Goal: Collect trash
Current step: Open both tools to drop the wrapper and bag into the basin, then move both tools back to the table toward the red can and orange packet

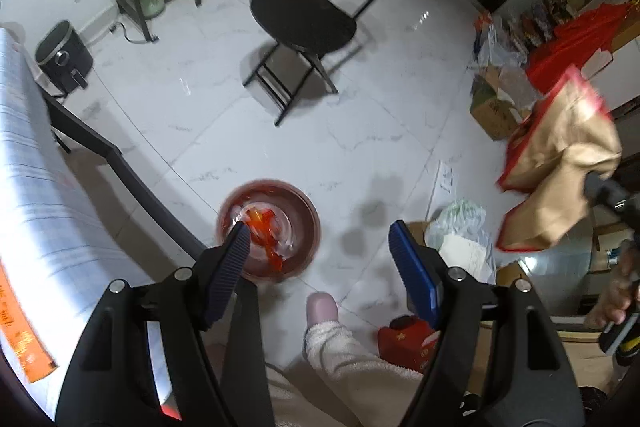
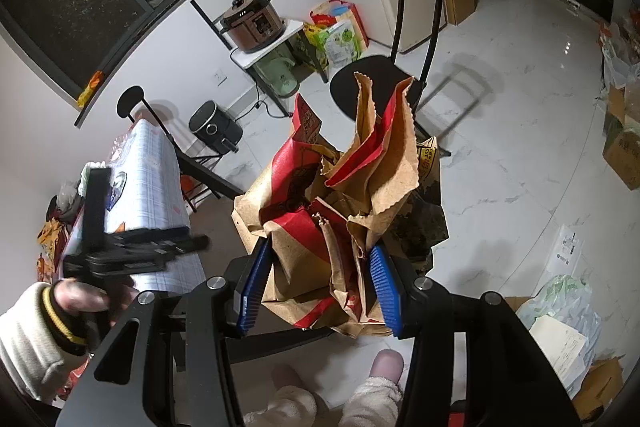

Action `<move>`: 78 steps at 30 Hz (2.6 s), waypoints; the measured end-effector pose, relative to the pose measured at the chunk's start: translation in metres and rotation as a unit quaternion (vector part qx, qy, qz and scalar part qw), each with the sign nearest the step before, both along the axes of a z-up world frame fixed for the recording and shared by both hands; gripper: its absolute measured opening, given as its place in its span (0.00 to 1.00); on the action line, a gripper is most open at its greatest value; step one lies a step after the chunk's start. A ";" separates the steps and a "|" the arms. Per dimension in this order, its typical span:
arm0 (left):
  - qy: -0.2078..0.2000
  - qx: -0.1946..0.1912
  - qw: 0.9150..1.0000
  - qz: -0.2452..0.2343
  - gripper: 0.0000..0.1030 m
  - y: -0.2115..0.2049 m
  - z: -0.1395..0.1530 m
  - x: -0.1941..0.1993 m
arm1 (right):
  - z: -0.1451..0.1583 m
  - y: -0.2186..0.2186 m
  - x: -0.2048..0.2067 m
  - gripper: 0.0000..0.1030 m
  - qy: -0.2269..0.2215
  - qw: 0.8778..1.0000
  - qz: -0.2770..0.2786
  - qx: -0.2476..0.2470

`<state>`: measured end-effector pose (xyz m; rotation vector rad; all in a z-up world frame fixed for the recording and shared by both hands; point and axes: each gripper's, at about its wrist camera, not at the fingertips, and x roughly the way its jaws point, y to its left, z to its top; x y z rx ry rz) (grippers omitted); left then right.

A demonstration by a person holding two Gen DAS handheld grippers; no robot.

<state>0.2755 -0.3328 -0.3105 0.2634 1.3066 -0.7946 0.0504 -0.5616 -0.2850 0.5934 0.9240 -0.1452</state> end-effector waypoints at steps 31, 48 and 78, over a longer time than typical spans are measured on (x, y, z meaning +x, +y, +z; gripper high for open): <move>-0.160 0.022 0.970 0.183 0.90 0.215 0.118 -0.014 | -0.048 0.105 0.125 0.76 0.067 0.993 0.092 -0.039; -0.203 0.008 0.938 0.282 0.90 0.356 0.166 -0.055 | 0.052 0.184 0.125 0.76 -0.046 0.981 0.179 -0.063; -0.102 -0.036 0.891 0.441 0.88 0.570 0.083 -0.094 | 0.030 0.435 0.185 0.68 0.001 0.926 0.373 -0.056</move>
